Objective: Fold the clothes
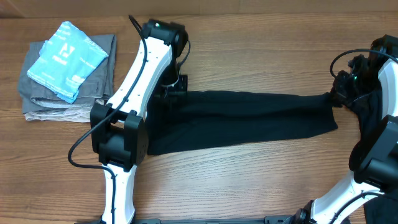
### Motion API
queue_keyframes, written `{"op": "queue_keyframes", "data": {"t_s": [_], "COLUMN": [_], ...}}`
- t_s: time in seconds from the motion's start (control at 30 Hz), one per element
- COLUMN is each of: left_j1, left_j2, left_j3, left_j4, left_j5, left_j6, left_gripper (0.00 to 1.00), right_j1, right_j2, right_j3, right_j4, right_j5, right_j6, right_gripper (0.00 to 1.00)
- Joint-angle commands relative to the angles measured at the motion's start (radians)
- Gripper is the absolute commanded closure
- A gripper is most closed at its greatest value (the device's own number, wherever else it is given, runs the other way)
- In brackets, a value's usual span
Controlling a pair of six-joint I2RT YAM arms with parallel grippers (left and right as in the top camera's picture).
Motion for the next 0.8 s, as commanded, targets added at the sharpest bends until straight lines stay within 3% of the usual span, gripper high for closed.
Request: {"op": "queue_keyframes", "data": {"t_s": [0.0, 0.23, 0.77], "left_j1": [0.002, 0.003, 0.003], "left_j2": [-0.027, -0.027, -0.027], "left_j3": [-0.108, -0.247, -0.291], "left_j4": [-0.001, 0.043, 0.085], "left_j5": [-0.016, -0.029, -0.056], "left_j6": [-0.025, -0.032, -0.032], "left_gripper": [0.96, 0.96, 0.96], "right_j1": [-0.006, -0.006, -0.006], "right_j2": [-0.043, -0.042, -0.042], "right_j3": [0.015, -0.060, -0.195], "right_j4": [-0.016, -0.007, 0.124], "right_j5": [0.055, 0.095, 0.129], "right_j6": [0.023, 0.060, 0.101], "right_gripper": [0.96, 0.96, 0.96]}}
